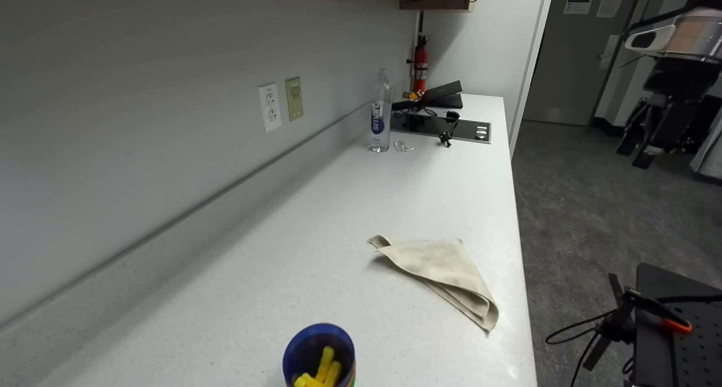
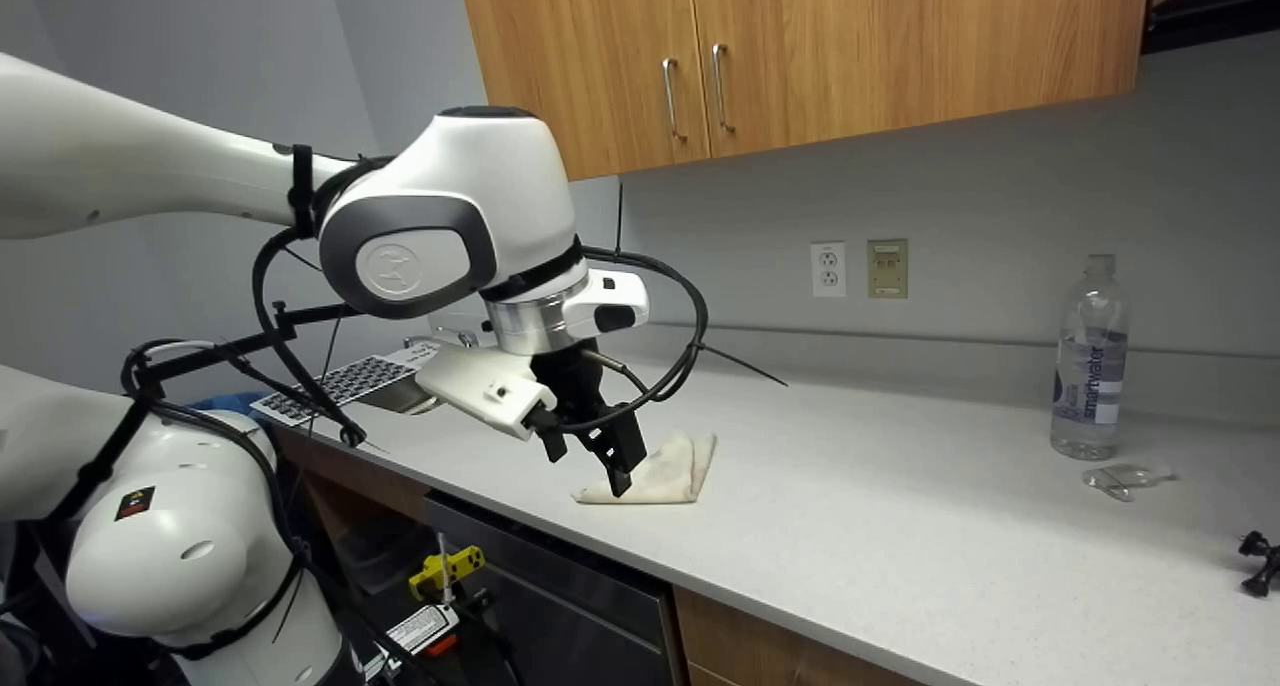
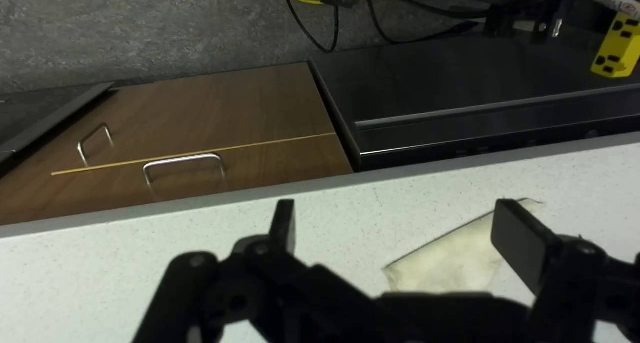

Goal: Unfold the white towel

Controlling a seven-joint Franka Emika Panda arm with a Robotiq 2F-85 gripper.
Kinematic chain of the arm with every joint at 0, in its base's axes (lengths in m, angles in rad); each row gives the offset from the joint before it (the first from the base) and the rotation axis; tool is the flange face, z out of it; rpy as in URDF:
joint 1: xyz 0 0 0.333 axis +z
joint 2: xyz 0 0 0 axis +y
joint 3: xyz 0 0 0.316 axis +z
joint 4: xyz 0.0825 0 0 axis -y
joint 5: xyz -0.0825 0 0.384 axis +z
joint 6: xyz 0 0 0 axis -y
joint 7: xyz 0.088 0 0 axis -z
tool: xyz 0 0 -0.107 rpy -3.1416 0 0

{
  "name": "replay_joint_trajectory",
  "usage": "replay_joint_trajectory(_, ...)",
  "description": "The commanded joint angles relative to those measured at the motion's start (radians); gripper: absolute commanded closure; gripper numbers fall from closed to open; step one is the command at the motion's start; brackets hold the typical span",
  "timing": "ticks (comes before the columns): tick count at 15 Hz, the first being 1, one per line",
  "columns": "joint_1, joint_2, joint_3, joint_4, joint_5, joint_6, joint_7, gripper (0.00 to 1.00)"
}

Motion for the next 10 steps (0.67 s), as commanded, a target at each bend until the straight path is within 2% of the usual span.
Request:
replay_joint_trajectory(1, -0.01, 0.029, 0.024, 0.001, -0.007, 0.013, -0.015, 0.0)
replay_joint_trajectory(5, 0.008, 0.057, 0.068, 0.003, -0.01, 0.019, -0.011, 0.0)
replay_joint_trajectory(10, 0.063, 0.099, 0.164, 0.004, -0.007, 0.025, 0.007, 0.0)
